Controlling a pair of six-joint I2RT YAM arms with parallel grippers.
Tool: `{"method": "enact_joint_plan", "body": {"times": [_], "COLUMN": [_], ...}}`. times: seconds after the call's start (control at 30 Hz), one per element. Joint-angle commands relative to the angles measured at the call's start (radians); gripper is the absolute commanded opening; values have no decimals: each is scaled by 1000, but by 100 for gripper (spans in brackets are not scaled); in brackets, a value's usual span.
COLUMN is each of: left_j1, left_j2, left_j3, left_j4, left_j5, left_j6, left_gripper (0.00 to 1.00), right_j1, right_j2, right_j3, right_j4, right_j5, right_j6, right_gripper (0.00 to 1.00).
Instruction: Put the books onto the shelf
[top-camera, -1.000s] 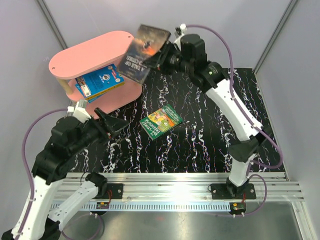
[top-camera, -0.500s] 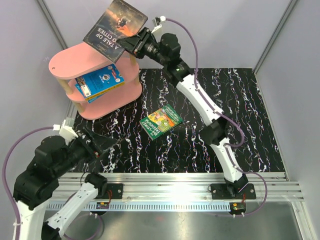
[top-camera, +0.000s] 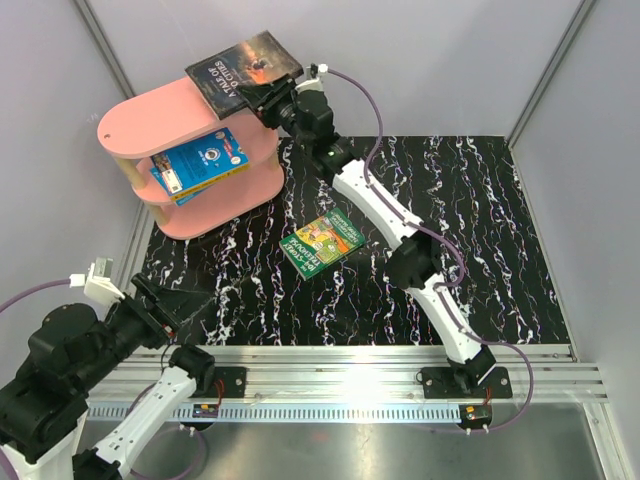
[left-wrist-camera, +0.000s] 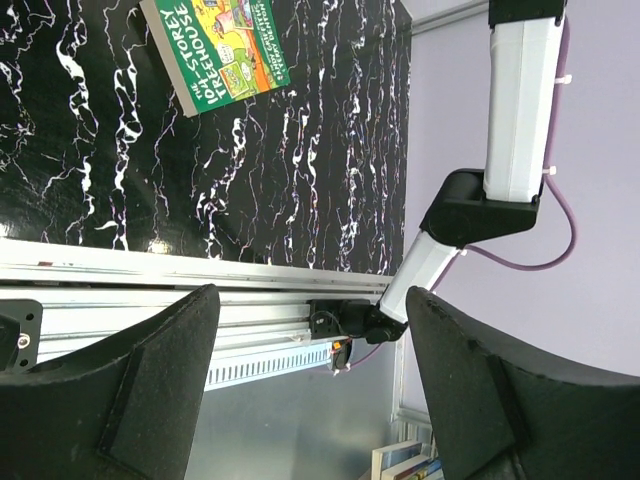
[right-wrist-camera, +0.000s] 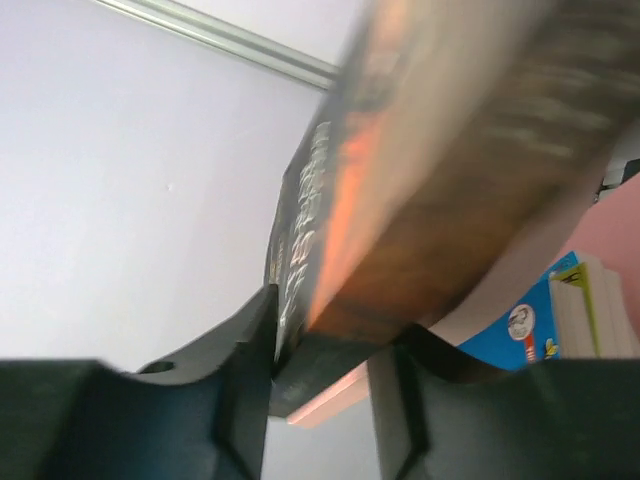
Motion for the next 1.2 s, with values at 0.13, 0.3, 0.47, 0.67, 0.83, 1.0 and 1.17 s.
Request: {"method": "enact_joint_plan", "body": {"times": [0.13, 0.3, 0.47, 0.67, 0.83, 1.0, 1.17], "left_j1": [-2, -2, -2, -2, -2, -2, -2], "left_j2": [12, 17, 18, 14, 9, 8, 9], "left_j3": [37, 28, 16, -24, -55, -85, -102], "left_j4": [-129, -115, -106, -76, -58, -35, -14], "left_j5": [-57, -59, -59, -59, -59, -59, -59], "left_j6": [3, 2, 0, -10, -15, -27, -35], "left_gripper": [77, 76, 76, 75, 75, 74, 73], "right_j1": [104, 115, 97, 43, 26, 21, 6], "right_j2": [-73, -47, -56, -51, -97, -108, -78], "right_j3": [41, 58, 10, -5, -68, -89, -39], "right_j4": [162, 149, 149, 92, 75, 46, 72], "right_j5": [56, 24, -70, -209, -289, -332, -349], "right_j6": [-18, 26, 68, 126, 108, 105, 137], "right_gripper": [55, 68, 79, 61, 10, 0, 0]}}
